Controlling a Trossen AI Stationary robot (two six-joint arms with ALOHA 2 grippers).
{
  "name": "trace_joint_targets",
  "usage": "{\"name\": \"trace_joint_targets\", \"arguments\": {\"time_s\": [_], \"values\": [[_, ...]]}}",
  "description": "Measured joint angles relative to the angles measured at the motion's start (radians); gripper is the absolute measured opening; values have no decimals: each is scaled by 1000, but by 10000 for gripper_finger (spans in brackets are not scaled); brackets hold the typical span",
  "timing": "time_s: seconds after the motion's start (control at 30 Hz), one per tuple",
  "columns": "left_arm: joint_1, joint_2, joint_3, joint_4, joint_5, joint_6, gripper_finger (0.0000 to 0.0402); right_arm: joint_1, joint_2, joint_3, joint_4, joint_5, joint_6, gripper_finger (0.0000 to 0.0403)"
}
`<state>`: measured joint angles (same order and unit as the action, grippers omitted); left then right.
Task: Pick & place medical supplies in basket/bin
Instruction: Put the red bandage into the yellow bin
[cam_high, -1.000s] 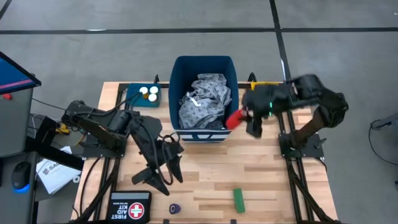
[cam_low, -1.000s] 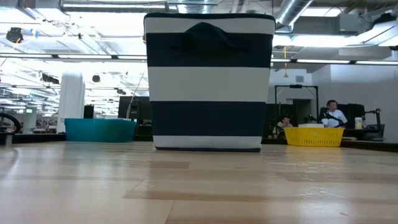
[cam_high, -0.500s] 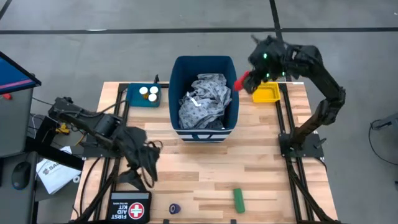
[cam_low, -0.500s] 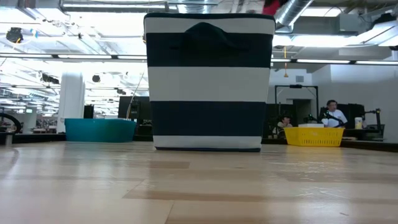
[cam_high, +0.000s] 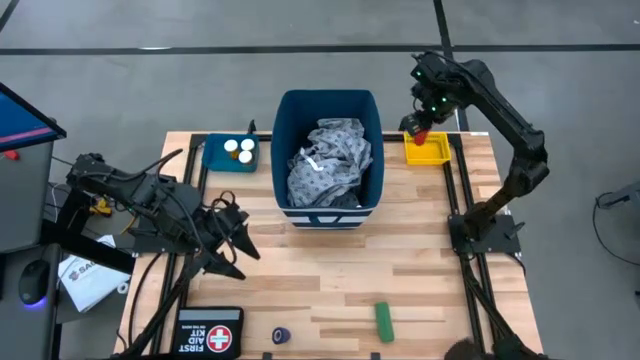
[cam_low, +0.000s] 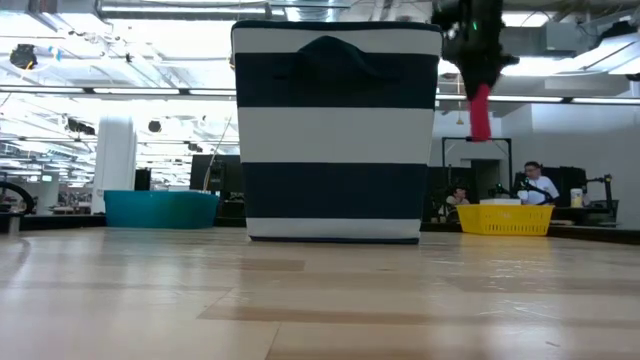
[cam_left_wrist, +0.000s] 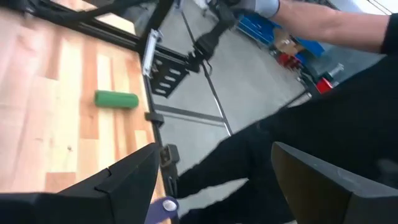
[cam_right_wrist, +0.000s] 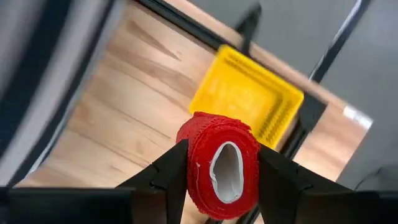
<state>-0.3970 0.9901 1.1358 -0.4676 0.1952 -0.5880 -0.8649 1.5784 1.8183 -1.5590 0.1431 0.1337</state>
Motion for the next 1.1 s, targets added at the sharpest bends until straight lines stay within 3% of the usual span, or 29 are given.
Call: {"name": "trace_joint_targets", "arguments": {"time_s": [0.17,0.37,0.8,1.1], "values": [[17,-2,0,-2,-24,5,301,-115,-12,-126,101,-51,-3,149],[42,-2,0,-3,-34,5,301,-177,-20,-216,240,-87,26,148],[123,-2,0,-3,-42,12,301,-229,-19,-414,456,-86,179,148],[125,-1,0,-2,-119,16,301,-260,-20,-484,547,-47,216,148]]}}
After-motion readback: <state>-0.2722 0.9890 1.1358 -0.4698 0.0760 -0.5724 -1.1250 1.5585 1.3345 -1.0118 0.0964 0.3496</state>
